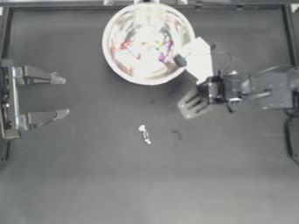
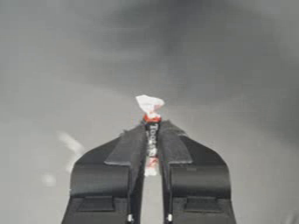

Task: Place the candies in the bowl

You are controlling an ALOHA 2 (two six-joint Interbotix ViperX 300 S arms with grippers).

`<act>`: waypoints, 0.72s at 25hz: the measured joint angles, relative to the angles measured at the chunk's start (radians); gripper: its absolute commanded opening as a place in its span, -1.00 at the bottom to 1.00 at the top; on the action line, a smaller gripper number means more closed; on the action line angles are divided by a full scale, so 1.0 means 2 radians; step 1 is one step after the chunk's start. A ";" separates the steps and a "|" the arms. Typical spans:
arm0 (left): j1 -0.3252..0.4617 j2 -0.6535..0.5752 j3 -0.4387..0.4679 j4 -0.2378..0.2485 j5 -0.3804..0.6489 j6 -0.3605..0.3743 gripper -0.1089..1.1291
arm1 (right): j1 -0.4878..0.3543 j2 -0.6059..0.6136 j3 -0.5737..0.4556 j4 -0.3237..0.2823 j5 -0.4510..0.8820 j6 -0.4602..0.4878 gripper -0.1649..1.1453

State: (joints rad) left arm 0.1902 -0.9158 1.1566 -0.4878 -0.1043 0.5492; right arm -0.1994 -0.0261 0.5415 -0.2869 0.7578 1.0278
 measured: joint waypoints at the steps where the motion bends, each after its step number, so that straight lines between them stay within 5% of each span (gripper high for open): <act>1: 0.000 0.000 -0.001 0.000 0.001 0.000 0.76 | -0.005 -0.010 -0.002 -0.008 -0.012 0.000 -0.08; 10: 0.000 0.000 0.000 -0.002 0.001 -0.008 0.76 | -0.079 -0.035 -0.008 -0.050 -0.129 -0.019 -0.11; 18: 0.000 0.000 0.000 -0.002 0.001 -0.012 0.76 | -0.138 0.005 -0.064 -0.064 -0.140 -0.081 -0.10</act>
State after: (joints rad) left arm 0.1902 -0.9158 1.1566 -0.4924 -0.1028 0.5262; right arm -0.4755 -0.0153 0.4142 -0.4157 0.4771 0.8667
